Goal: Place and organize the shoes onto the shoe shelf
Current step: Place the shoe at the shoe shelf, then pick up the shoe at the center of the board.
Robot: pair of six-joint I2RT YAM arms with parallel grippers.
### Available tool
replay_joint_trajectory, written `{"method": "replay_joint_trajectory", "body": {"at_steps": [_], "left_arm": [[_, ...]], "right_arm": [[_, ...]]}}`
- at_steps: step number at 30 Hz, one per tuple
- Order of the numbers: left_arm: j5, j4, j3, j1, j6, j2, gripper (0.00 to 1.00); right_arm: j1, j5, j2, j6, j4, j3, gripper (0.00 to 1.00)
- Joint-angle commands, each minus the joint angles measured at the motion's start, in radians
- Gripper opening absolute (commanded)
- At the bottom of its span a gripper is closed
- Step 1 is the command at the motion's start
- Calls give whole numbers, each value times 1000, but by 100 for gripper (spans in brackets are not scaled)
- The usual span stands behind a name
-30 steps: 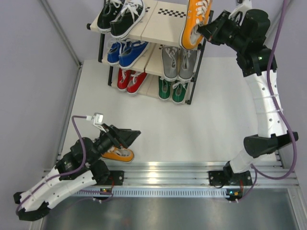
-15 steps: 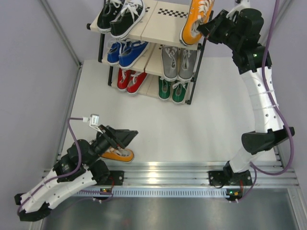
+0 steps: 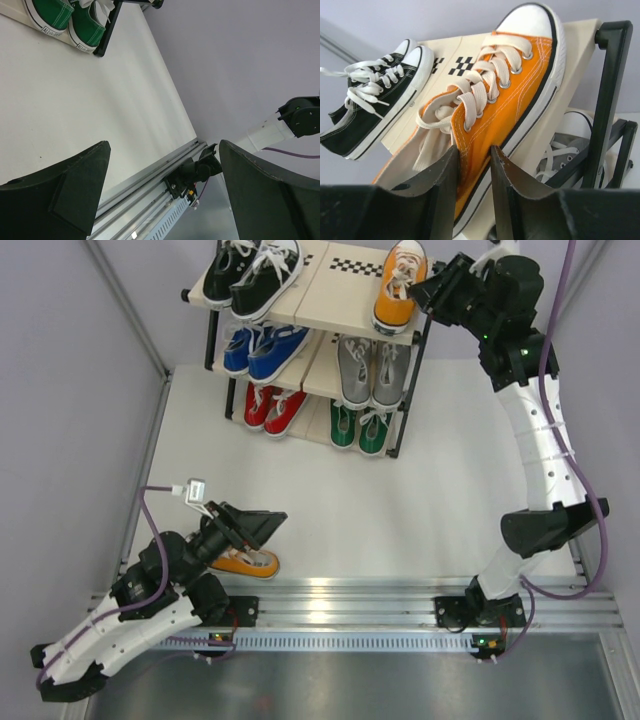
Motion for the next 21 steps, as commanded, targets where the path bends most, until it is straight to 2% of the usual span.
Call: {"method": "replay_joint_trajectory", "body": {"at_steps": [1, 7, 13, 15, 18, 20, 21], "left_arm": [[-6, 13, -7, 2, -2, -13, 95], [-10, 15, 9, 0, 14, -4, 95], [0, 16, 75, 2, 57, 79, 95], [13, 15, 108, 2, 84, 117, 95], [-6, 6, 134, 2, 115, 155, 95], [-53, -28, 148, 2, 127, 174, 95], [-70, -40, 158, 2, 130, 182, 95]], "right_arm": [[3, 1, -21, 7, 94, 59, 31], [3, -16, -44, 4, 109, 50, 41], [3, -48, -90, -6, 134, 13, 52], [5, -66, -114, -32, 152, -13, 53], [5, -86, -166, -115, 175, -62, 54], [2, -109, -227, -245, 181, -100, 55], [2, -178, -255, -302, 192, -169, 58]]}}
